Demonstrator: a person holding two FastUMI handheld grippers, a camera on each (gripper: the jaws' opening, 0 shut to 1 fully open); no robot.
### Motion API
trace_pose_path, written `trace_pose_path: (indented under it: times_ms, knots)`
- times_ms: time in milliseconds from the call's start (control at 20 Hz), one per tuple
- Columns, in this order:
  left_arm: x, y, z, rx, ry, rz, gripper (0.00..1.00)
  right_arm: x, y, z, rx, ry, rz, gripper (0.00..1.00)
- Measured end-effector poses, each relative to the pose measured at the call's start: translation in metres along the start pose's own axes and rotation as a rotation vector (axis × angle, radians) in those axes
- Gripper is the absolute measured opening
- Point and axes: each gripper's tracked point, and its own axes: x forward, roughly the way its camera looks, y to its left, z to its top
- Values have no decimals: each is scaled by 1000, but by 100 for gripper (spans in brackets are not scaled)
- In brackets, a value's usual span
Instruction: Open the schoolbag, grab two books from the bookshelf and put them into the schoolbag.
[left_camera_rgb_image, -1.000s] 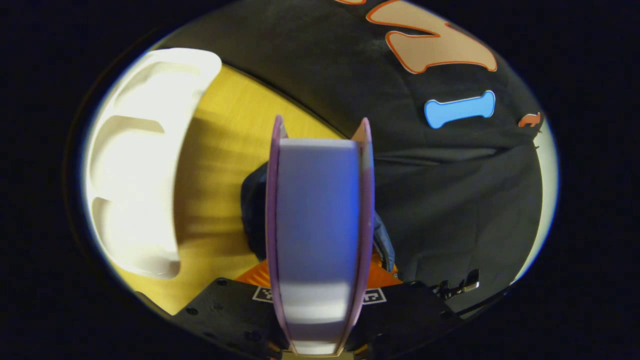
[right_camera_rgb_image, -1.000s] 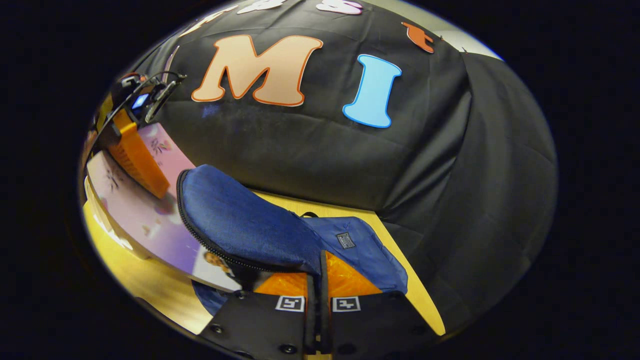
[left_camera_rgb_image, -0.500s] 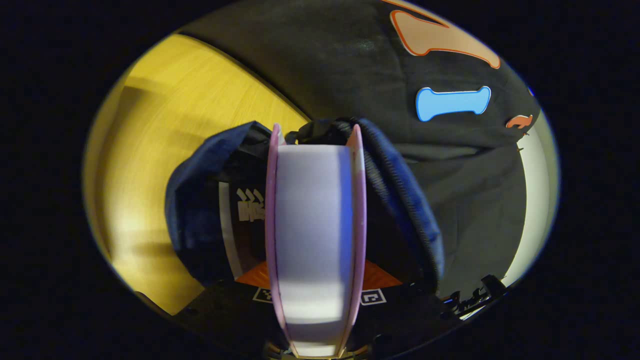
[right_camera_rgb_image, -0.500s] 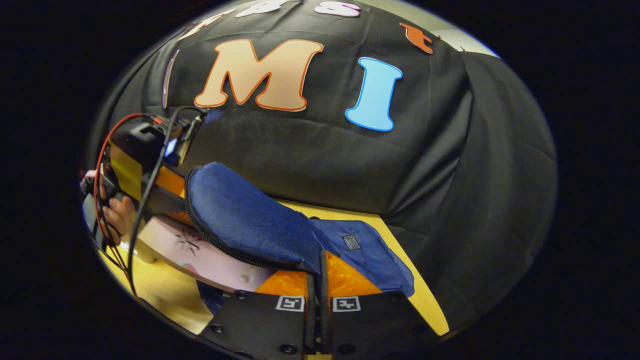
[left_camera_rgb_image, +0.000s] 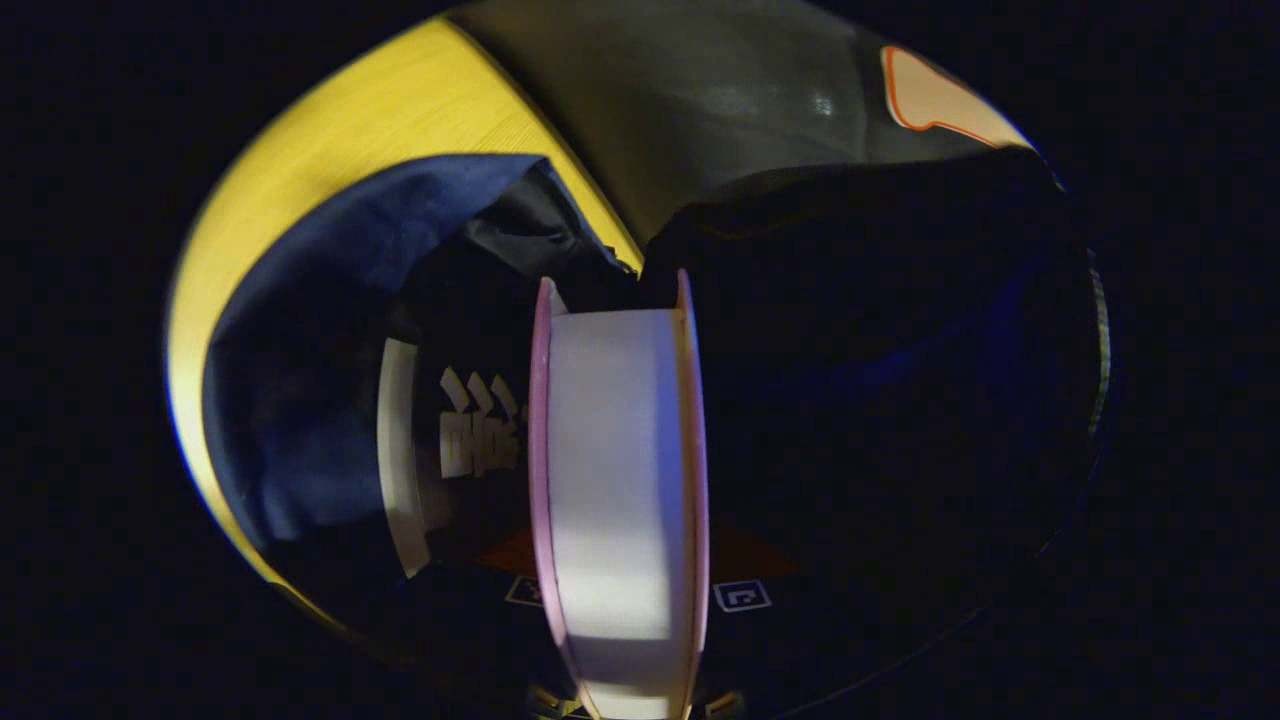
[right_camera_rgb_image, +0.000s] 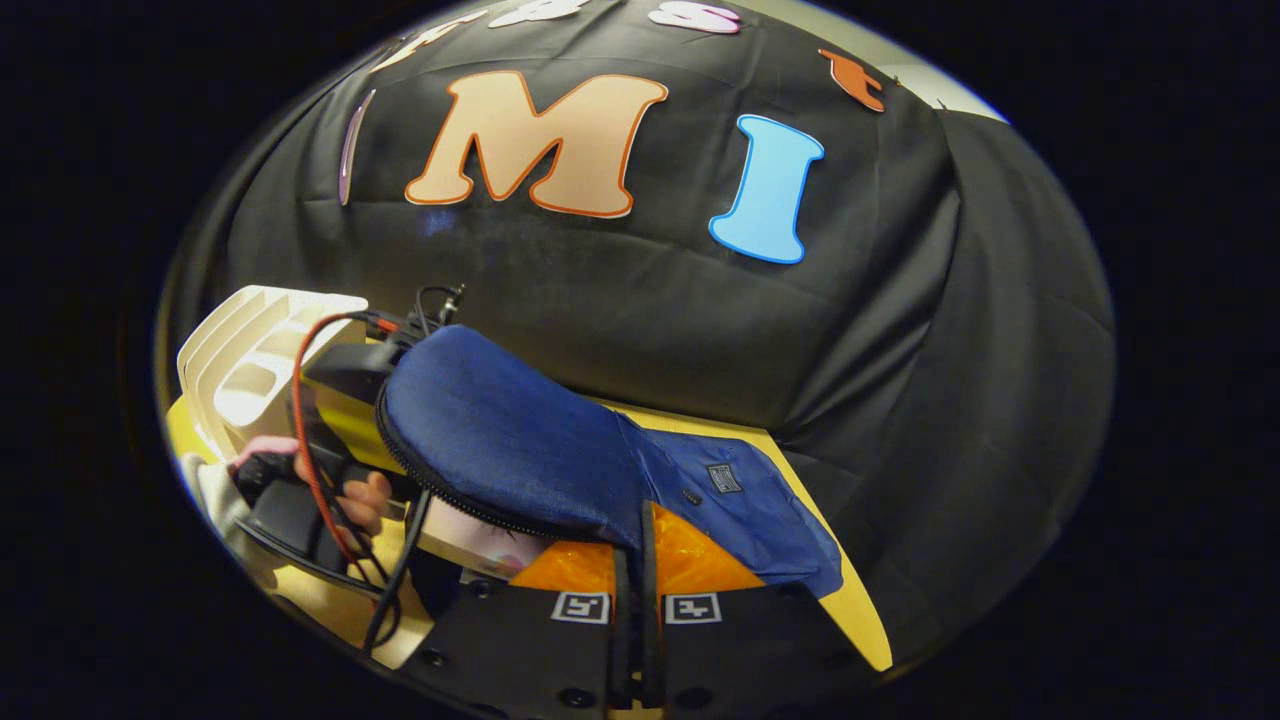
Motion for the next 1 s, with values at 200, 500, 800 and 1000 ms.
trace_pose_path:
  times_ms: [200, 500, 800, 1000]
  knots:
    - [4, 1, 0, 36, -20, 14, 44, 2, -1, -1, -17, 7, -10, 6]
    - [-10, 10, -1, 198, 4, 191, 60, -1, -15, 0, 48, 12, -32, 6]
    - [-49, 11, -14, 212, 60, 311, 71, 1, -16, 0, 75, 23, -42, 8]
    - [-95, -1, -21, 255, 35, 335, 71, -1, -10, -5, 89, 42, -32, 16]
